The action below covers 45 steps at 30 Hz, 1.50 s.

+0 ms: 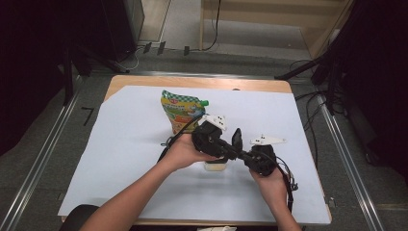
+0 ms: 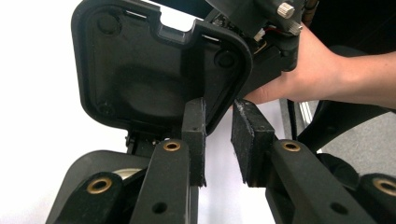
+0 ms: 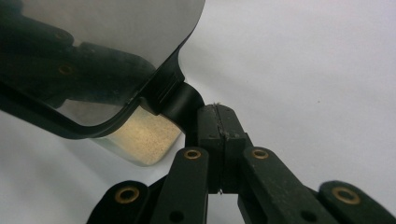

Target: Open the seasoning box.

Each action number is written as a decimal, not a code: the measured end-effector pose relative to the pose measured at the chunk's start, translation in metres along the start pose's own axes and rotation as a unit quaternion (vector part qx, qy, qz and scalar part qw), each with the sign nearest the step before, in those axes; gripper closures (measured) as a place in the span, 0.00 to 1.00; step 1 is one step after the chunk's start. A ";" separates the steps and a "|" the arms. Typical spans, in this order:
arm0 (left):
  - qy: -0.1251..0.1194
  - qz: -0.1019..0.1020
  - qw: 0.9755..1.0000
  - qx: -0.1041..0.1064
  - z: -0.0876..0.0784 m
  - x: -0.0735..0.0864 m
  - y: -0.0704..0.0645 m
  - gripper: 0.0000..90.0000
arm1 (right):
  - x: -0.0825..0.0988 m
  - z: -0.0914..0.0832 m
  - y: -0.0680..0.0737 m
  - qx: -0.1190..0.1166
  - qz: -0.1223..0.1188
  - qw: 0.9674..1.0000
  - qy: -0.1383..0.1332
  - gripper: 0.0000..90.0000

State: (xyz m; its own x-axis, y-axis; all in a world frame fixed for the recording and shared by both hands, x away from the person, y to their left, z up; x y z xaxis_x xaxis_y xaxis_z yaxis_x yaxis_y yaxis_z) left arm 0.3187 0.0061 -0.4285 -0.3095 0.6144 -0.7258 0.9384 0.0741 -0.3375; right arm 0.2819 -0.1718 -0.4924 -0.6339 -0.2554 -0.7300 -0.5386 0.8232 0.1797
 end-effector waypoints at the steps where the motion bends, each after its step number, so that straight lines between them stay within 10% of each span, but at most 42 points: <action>1: -0.001 -0.002 1.000 0.002 0.001 0.000 0.001 0.84 | 0.000 0.000 0.000 0.001 0.000 1.000 0.000 1.00; 21: -0.024 -0.036 0.999 -0.005 -0.031 0.013 0.006 0.67 | 0.005 -0.029 0.003 -0.013 0.015 1.000 -0.020 1.00; 27: -0.025 -0.036 0.998 -0.037 -0.042 0.019 0.006 0.55 | 0.013 -0.038 0.022 -0.032 -0.004 0.999 -0.017 0.99; 33: -0.034 -0.046 0.997 -0.042 -0.057 0.027 0.008 0.69 | 0.015 -0.041 0.045 -0.057 -0.027 0.998 -0.015 0.95; 45: -0.038 -0.061 0.995 -0.062 -0.086 0.042 0.012 0.62 | 0.016 -0.025 0.075 -0.113 -0.055 0.992 -0.016 0.73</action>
State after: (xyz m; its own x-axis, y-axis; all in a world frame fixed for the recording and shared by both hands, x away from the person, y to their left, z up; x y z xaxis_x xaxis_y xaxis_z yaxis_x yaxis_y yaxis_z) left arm 0.3303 0.1007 -0.4118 -0.4289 0.5343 -0.7284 0.9033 0.2442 -0.3528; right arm 0.2175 -0.1272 -0.4739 -0.5490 -0.3179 -0.7730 -0.7164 0.6554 0.2392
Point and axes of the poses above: each handheld gripper's, and its own axes: z roughly forward along the jaws, x roughly out of its underside, y roughly to its left, the point moved 2 cm from there along z, roughly forward along the jaws, and after that the axes turned 3 degrees about x, right-handed, at the moved point
